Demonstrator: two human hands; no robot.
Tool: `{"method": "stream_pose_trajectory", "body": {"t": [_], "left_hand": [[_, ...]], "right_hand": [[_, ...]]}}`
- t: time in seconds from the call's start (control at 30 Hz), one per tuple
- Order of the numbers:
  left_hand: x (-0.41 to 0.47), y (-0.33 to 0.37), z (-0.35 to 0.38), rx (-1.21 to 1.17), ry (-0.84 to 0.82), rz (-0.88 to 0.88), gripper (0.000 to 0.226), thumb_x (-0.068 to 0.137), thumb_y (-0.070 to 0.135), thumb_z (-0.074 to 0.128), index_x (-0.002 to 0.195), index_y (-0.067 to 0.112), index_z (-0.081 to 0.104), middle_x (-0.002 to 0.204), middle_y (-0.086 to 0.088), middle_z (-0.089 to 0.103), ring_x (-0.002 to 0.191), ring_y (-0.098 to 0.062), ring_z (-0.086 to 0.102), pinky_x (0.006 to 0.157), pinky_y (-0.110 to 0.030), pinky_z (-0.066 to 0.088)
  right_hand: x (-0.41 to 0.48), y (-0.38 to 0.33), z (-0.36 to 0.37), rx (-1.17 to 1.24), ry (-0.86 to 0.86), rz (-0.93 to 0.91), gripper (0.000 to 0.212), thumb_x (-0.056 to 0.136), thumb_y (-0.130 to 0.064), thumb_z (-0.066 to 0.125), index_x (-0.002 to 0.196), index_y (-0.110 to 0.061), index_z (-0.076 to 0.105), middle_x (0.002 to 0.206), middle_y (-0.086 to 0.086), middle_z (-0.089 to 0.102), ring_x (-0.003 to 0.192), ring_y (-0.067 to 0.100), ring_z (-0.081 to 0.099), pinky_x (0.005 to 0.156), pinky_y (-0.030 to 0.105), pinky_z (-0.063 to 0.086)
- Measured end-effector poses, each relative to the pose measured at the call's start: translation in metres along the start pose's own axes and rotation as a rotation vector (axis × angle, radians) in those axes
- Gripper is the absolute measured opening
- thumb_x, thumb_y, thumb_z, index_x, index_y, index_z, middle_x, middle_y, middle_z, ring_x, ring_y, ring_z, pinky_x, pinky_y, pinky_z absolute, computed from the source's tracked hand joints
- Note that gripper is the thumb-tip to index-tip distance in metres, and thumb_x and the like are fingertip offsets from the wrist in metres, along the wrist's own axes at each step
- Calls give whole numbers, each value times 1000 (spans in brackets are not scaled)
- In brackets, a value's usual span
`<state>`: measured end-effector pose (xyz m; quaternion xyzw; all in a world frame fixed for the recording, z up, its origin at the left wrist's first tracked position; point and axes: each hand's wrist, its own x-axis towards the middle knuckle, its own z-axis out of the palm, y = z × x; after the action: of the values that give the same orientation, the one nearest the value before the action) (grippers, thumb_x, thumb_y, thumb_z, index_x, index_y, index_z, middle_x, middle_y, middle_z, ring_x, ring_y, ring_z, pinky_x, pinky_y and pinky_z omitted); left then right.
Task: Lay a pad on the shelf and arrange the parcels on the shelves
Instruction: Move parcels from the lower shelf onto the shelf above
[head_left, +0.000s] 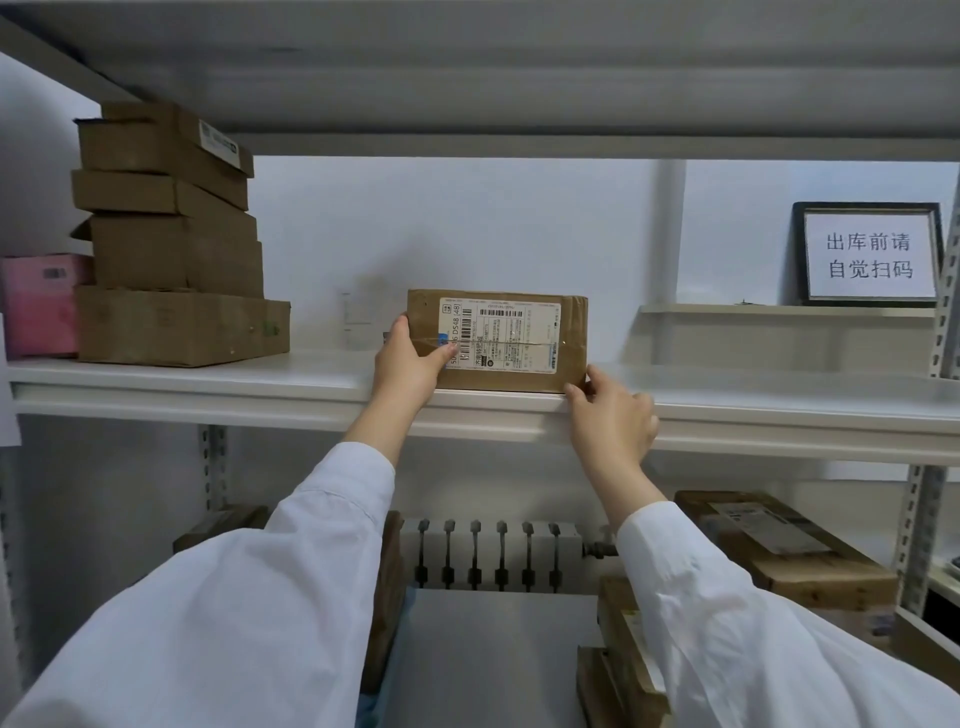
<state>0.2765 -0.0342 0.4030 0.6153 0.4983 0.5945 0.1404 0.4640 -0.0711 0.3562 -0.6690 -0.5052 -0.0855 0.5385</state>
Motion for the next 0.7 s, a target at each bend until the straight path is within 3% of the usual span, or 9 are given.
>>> {"method": "stream_pose_trajectory", "body": {"t": [0.27, 0.37, 0.47, 0.6, 0.7], "left_hand": [[-5, 4, 1, 25, 21, -53, 73, 88, 27, 63, 146, 7, 23, 148, -9, 37, 135, -27, 35, 107, -34, 31], [-11, 6, 2, 9, 48, -53, 78, 89, 25, 62, 148, 7, 15, 153, -10, 27, 140, -26, 27, 110, -34, 25], [-25, 7, 5, -14, 95, -11, 76, 91, 20, 59, 148, 8, 12, 154, -12, 21, 140, -25, 24, 110, -32, 23], [-49, 8, 7, -32, 209, 98, 69, 90, 15, 58, 146, 5, 18, 150, -15, 26, 139, -28, 26, 111, -32, 22], [-73, 7, 15, -127, 235, 133, 62, 89, 13, 58, 142, 8, 26, 145, -13, 33, 134, -25, 31, 108, -30, 27]], "right_hand": [[-1, 4, -2, 24, -69, -5, 22, 95, -35, 45, 109, -26, 60, 100, 6, 66, 105, 29, 42, 77, 34, 22], [-5, 5, -5, 92, -85, -9, 32, 95, -33, 46, 125, -25, 52, 109, 8, 64, 112, 30, 40, 80, 34, 22], [-15, 7, -10, 174, -89, -17, 44, 95, -32, 46, 139, -26, 41, 130, 3, 56, 122, 29, 36, 96, 39, 27], [-33, 12, -18, 290, -78, -21, 45, 96, -29, 47, 140, -26, 39, 136, -1, 51, 129, 24, 34, 108, 43, 27], [-49, 18, -27, 344, -97, -10, 41, 95, -26, 49, 135, -23, 47, 134, 1, 54, 126, 23, 42, 107, 46, 35]]}}
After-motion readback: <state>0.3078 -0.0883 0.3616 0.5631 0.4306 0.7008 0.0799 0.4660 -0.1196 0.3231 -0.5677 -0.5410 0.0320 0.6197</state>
